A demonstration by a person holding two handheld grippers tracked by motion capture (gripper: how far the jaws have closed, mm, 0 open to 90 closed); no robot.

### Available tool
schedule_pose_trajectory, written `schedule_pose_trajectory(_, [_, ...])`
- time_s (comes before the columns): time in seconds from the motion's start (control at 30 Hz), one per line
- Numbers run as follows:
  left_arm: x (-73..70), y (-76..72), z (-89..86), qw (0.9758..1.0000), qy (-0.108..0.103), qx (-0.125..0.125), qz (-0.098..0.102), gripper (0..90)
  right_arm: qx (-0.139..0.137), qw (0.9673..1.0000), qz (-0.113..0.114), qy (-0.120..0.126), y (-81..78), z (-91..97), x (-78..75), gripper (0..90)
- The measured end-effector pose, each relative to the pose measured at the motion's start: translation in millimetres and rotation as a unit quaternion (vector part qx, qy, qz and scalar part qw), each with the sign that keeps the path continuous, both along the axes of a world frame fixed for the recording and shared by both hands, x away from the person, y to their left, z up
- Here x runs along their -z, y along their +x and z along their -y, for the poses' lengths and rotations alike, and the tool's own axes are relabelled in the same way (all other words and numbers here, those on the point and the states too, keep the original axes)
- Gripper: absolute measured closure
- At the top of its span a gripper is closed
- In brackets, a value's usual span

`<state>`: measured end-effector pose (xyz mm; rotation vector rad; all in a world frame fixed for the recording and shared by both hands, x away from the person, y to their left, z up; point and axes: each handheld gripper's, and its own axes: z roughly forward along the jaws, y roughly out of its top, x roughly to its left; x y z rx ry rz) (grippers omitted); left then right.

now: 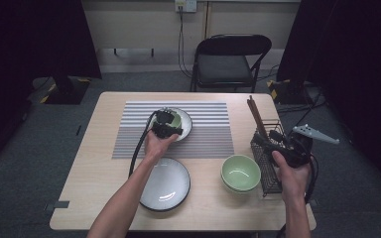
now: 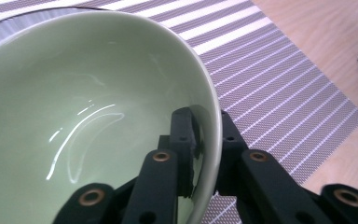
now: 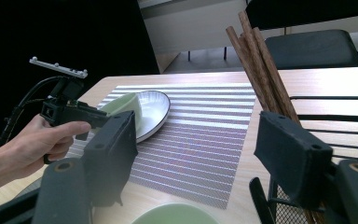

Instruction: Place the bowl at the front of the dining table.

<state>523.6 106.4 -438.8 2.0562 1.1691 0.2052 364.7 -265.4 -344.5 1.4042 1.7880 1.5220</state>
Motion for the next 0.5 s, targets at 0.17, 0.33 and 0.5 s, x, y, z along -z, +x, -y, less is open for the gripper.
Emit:
schedule_pose_trajectory(0.17, [4.5,-0.9,1.6,0.9999,0.014,0.009,0.002,76.0,0.0,1.0,0.001,-0.001,-0.3,-0.1,-0.3,29.0])
schedule_pose_trajectory(0.33, [5.3,-0.2,-2.3,0.9999,0.002,0.014,-0.001,75.1,-0.001,1.0,0.0,-0.001,0.0,-0.7,0.3,29.0])
schedule_pose_trajectory(0.5, [5.7,-0.1,-7.9,0.9998,-0.006,0.019,0.001,69.1,-0.002,1.0,-0.002,-0.001,0.4,-2.6,0.5,28.9])
